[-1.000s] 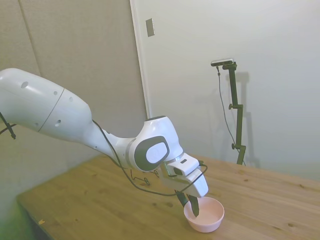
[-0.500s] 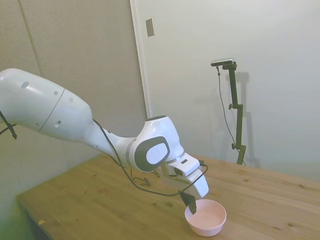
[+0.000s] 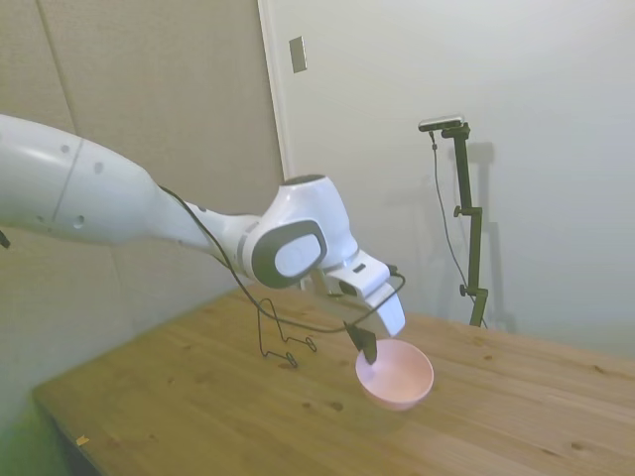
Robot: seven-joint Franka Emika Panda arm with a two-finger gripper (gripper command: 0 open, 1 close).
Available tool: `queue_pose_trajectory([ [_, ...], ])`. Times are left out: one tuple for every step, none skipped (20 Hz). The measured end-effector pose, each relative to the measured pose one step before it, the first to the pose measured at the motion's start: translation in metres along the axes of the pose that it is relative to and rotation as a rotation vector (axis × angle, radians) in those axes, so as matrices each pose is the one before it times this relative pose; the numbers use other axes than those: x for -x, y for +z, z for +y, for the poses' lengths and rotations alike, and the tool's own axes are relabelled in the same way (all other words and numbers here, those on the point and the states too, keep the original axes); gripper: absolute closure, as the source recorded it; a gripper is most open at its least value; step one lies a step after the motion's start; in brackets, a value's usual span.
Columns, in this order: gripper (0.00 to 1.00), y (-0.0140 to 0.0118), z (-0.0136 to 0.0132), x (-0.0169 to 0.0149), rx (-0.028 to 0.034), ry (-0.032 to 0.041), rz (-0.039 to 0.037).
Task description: Load the bowl
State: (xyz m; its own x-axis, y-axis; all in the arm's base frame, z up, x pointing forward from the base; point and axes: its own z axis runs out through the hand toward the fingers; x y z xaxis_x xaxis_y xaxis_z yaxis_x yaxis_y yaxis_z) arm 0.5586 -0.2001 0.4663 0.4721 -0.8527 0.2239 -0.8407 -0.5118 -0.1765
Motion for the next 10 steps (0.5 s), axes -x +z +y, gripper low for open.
queue_pose_trajectory([
  [1.00,-0.01368,-0.00753,0.00196,-0.02400,-0.00304,-0.00899],
  [1.00,-0.01147,-0.00903,0.00228,-0.02553,-0.00494,-0.01113],
  [1.00,-0.00917,-0.01217,0.00388,-0.02650,-0.00937,-0.01367],
  [1.00,-0.00509,-0.01328,0.00530,-0.02651,-0.00944,-0.01470],
  [1.00,-0.00090,-0.01376,0.00707,-0.02101,-0.01125,-0.01924],
  [1.00,0.00237,-0.01484,0.00865,-0.01553,-0.01283,-0.01715],
  [1.00,0.00457,-0.01395,0.00927,-0.01542,-0.01291,-0.01881],
  [1.00,0.00716,-0.01399,0.01049,-0.01169,-0.01494,-0.02114],
  [1.00,0.00823,-0.01337,0.01141,-0.01423,-0.01039,-0.02639],
  [1.00,0.01245,-0.02147,0.01646,-0.02353,-0.01719,-0.03801],
])
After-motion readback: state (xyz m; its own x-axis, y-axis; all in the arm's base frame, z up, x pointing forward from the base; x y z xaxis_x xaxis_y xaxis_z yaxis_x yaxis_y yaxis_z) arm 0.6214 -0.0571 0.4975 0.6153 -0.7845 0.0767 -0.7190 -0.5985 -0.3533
